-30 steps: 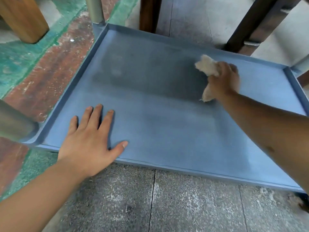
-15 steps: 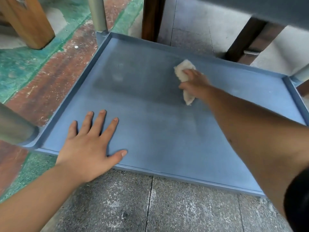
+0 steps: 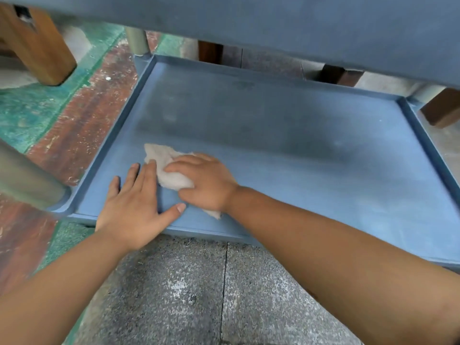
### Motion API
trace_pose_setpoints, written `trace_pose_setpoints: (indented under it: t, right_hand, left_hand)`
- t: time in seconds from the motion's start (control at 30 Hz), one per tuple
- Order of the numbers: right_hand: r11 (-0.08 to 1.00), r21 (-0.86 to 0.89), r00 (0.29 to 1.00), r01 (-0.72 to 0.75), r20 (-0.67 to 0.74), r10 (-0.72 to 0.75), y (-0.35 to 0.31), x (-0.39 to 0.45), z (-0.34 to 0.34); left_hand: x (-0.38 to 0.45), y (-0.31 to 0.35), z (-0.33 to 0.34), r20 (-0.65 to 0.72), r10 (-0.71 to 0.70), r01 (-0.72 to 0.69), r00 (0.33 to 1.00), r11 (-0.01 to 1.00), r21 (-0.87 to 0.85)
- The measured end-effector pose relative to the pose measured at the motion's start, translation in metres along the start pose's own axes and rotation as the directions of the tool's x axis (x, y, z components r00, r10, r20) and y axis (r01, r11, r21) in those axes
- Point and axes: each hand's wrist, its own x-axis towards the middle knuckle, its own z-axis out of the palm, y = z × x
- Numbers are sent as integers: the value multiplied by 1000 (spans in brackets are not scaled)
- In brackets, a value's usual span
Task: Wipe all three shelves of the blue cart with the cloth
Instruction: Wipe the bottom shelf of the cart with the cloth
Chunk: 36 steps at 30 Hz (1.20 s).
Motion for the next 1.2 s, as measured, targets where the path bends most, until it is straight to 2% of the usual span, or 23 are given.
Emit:
trace_pose_setpoints:
  t: [0.1, 0.23, 0.37, 0.47, 0.57, 0.67, 0.73, 0.77, 0.83, 0.87, 0.9, 0.93, 1.03, 1.13, 1.2]
  right_hand:
    - [994, 91, 998, -54, 39, 50, -14, -18, 2]
    - [983, 128, 984, -132, 140, 114, -19, -27, -9]
    - [976, 164, 981, -144, 155, 118, -28, -38, -9]
    - [942, 262, 976, -212, 111, 188, -33, -42, -11]
    - [873, 290, 915, -393, 216, 340, -37, -37, -24]
    - [839, 345, 900, -420, 275, 338, -45, -37, -39]
    - [857, 346, 920, -383, 229, 318, -51, -42, -44]
    - [869, 333, 928, -365, 207, 311, -54, -46, -46]
    - [877, 325, 933, -354, 194, 304, -62, -50, -46]
    - [873, 333, 931, -356, 205, 302, -66, -51, -46]
    - [873, 332, 929, -357, 225, 294, -71, -52, -47]
    - [877, 329, 930, -349, 238, 281, -77, -51, -47]
    - [858, 387, 930, -337, 280, 239, -98, -47, -51]
    - [698, 574, 892, -428, 395, 222, -123, -55, -63]
    - [589, 625, 849, -513, 472, 239, -148, -67, -77]
  left_hand:
    - [-3, -2, -2, 25, 4, -3, 1000, 999, -47]
    - [-7, -1, -5, 43, 16, -10, 999, 993, -117]
    - [-23, 2, -7, -68, 43, -61, 997, 958, -279]
    - [-33, 4, -5, -157, 5, -76, 988, 891, -448]
    - [-39, 5, -10, -115, -47, -33, 992, 792, -610]
    - [-41, 9, -21, -76, -65, -8, 995, 707, -707]
    - [-43, 13, -33, -23, -99, 41, 995, 601, -798]
    - [-44, 13, -40, 30, -105, 79, 994, 500, -862]
    - [-50, 13, -56, 202, -77, 213, 976, 180, -960]
    - [-53, 11, -63, 269, -57, 272, 961, 51, -961]
    - [-55, 10, -69, 293, -60, 293, 954, 0, -956]
    - [-58, 9, -75, 288, -93, 288, 953, -10, -957]
    - [-70, 5, -96, 222, -204, 237, 954, 51, -970]
    - [-85, 5, -123, 155, -199, 188, 968, 159, -969]
    - [-102, 11, -150, 123, -169, 160, 978, 232, -959]
